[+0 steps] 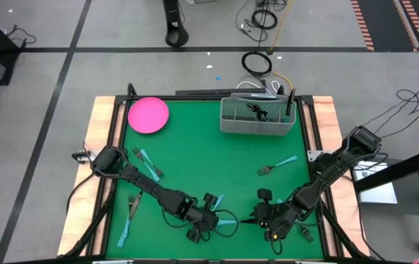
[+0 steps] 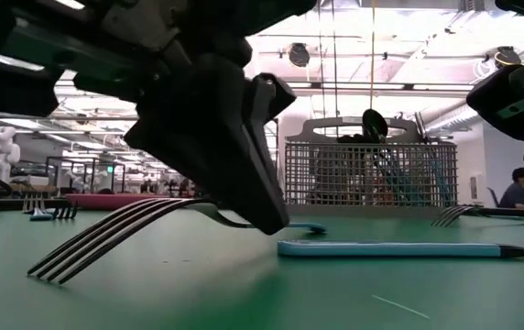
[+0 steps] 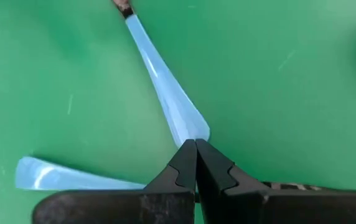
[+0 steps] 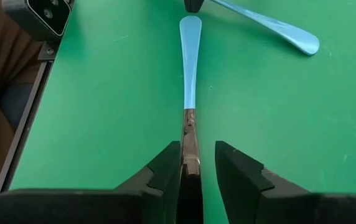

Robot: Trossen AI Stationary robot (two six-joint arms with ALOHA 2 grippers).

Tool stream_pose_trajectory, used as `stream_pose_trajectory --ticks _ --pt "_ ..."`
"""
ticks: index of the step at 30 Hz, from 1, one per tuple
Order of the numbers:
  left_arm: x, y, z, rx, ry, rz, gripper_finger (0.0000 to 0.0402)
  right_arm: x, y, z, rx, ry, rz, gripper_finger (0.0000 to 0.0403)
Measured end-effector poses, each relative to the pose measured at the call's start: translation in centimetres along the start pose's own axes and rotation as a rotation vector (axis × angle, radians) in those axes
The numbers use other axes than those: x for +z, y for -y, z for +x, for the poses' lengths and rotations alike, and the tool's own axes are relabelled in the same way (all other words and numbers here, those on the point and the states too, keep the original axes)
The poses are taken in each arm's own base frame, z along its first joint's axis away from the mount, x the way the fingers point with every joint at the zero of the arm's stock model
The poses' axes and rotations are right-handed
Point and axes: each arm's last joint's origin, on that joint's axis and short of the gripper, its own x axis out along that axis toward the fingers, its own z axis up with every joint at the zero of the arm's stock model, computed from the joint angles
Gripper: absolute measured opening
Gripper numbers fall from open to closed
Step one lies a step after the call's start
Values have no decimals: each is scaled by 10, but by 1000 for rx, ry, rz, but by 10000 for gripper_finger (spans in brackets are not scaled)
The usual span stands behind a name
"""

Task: Sort silverware
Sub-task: Put the right black knife into the cutlery rack with the other black knives

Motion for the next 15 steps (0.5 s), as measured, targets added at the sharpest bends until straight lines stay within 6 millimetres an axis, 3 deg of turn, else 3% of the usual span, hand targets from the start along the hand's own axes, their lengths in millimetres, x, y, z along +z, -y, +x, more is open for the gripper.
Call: stream_pose_trajectory --ticks 15 --pt "5 0 -1 -11 36 6 0 0 0 0 0 0 0 89"
